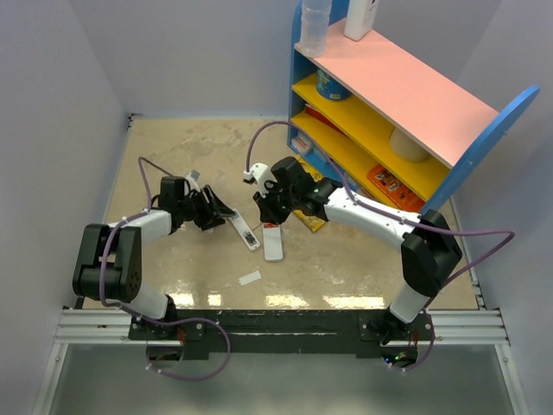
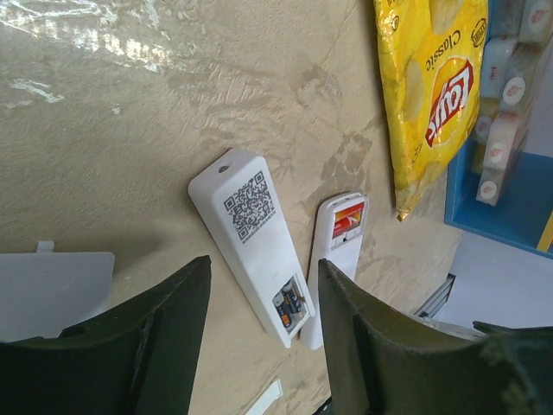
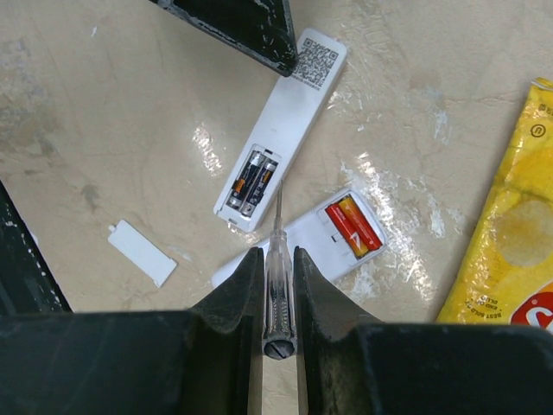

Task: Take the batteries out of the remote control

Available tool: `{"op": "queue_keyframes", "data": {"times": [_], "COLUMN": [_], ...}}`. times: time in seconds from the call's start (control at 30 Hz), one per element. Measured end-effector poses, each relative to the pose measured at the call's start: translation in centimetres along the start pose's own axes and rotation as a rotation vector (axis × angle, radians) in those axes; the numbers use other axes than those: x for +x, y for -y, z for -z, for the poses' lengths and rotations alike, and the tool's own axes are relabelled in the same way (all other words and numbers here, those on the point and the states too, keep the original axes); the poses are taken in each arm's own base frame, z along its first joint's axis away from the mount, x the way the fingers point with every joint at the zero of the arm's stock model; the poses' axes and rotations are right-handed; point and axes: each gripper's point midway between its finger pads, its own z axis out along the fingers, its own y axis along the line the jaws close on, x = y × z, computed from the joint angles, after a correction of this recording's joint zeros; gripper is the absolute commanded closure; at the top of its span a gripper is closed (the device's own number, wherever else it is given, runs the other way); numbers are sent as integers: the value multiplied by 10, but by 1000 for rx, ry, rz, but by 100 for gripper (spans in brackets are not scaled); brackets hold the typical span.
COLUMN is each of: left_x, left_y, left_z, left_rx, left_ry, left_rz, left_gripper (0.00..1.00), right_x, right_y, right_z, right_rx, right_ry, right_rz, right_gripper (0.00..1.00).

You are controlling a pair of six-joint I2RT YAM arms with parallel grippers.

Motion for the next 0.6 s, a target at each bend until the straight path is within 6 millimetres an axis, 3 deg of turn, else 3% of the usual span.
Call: {"op": "queue_keyframes", "data": {"times": [0.2, 0.6], "left_x": [6, 20], "left_y": [0, -2], "left_z": [-7, -20], "left_rx": [19, 36], "left_ry": [-31, -92], "left_rz": [-2, 0], "left_gripper": [45, 47], "right_x": [9, 2], "right_y": [-10, -21], "right_z": [-9, -10], "right_rx": [-48, -73], "right_ry": [-41, -41], "right_rz": [30, 56], "right_gripper": [100, 100]}}
